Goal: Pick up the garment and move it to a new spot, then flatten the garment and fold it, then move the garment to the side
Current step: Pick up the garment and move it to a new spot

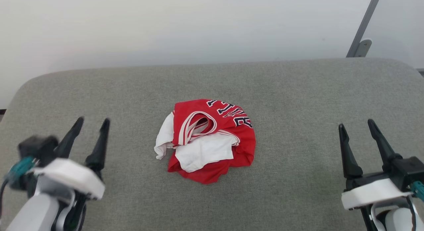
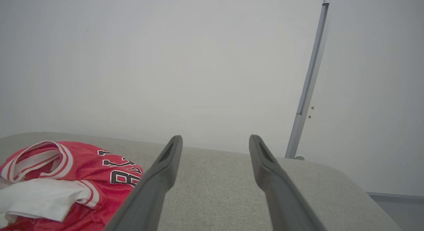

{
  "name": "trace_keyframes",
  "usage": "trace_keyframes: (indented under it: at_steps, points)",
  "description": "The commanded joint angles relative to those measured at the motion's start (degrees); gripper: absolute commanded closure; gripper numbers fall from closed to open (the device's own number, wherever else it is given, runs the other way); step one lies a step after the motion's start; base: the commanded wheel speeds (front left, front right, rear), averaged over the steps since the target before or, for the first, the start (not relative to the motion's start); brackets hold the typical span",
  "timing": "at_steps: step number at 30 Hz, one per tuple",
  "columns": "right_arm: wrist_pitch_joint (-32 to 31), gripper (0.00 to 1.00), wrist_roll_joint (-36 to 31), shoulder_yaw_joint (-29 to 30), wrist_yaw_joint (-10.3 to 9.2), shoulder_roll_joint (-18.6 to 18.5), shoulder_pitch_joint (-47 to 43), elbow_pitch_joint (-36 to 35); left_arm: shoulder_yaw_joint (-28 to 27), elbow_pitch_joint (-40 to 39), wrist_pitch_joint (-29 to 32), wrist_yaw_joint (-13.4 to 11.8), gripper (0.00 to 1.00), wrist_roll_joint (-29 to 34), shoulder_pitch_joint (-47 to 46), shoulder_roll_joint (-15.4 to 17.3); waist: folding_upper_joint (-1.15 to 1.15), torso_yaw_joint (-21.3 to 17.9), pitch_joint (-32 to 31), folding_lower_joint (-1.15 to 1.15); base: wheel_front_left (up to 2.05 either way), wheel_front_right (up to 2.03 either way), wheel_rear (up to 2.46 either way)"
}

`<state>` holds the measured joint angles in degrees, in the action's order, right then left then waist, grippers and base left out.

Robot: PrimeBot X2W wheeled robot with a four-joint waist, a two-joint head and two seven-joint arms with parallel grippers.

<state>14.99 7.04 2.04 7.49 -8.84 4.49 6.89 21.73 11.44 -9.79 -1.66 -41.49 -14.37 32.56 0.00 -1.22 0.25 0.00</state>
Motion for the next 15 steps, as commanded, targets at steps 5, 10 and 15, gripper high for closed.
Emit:
trace_keyframes:
  at_steps: [5,10,15]
  points:
    - [0.28,0.0,0.08,0.69,0.0,-0.21,-1.15,0.18,-2.4,-0.32,-3.38,-0.45,0.0,-0.83,4.84,0.53,0.0,0.4,-0.57,0.0,0.0,0.0,0.0]
    - [0.28,0.0,-0.48,1.2,0.0,-0.1,-1.74,0.18,-6.23,-0.83,-5.22,0.49,0.0,-0.47,9.03,0.0,0.0,0.84,-1.11,0.0,0.0,0.0,0.0]
    - [0.28,0.0,-0.75,1.84,0.0,0.37,-2.51,-0.06,-11.88,-1.3,-5.46,2.03,0.0,0.8,12.85,-1.89,0.0,1.11,-1.59,0.0,0.0,0.0,0.0]
